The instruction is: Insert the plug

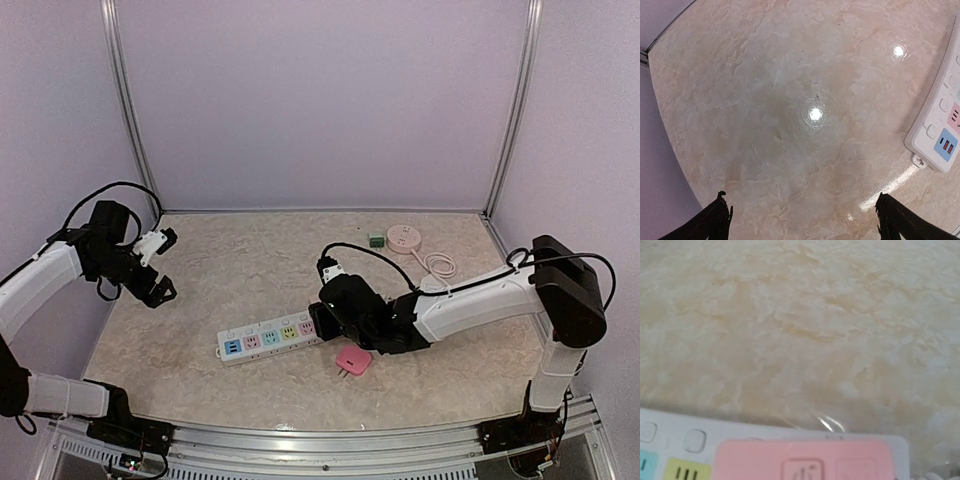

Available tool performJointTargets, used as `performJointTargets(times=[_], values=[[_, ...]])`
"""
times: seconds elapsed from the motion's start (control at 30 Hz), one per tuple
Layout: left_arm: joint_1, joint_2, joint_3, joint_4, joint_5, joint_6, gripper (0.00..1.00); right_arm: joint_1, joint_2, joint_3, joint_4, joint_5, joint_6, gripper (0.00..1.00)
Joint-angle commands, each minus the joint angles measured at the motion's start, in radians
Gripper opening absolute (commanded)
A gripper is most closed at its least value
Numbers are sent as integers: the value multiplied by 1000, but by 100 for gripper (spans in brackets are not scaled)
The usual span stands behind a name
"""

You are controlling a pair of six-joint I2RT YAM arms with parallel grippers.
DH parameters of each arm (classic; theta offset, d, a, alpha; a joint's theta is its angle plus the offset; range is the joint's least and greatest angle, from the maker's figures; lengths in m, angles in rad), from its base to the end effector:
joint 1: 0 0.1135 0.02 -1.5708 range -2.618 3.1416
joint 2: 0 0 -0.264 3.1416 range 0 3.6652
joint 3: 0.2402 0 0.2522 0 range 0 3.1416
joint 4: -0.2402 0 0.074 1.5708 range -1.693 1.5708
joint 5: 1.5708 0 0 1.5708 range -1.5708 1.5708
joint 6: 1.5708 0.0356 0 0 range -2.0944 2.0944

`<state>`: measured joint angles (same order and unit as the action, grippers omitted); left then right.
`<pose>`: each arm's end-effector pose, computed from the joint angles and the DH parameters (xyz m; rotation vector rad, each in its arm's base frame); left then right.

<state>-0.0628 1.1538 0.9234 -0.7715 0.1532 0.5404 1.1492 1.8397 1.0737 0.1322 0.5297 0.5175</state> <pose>0.2233 -0.0195 0.2654 0.8134 2.4217 -0.0138 0.1771 0.3509 0.1794 -0.3808 2.0996 0.4064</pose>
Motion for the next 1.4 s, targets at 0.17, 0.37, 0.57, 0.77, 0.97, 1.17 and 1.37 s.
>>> performJointTargets(times=[0.17, 0.37, 0.57, 0.77, 0.97, 1.17, 1.37], values=[[8, -6, -11, 9, 11, 1, 99, 14, 29, -6, 20, 29, 2, 0], [8, -9, -10, 9, 14, 1, 99, 11, 46, -14, 26, 40, -1, 0], [8, -11, -12, 9, 13, 2, 99, 9, 70, -17, 20, 23, 13, 0], [8, -11, -10, 9, 13, 2, 99, 9, 70, -13, -53, 28, 30, 0], [8, -9, -10, 8, 13, 2, 99, 14, 24, -25, -110, 48, 51, 0], [8, -9, -11, 8, 16, 3, 99, 18, 27, -4, -149, 73, 51, 0], [8, -12, -9, 4, 21, 6, 99, 20, 56, 13, -147, 86, 17, 0]])
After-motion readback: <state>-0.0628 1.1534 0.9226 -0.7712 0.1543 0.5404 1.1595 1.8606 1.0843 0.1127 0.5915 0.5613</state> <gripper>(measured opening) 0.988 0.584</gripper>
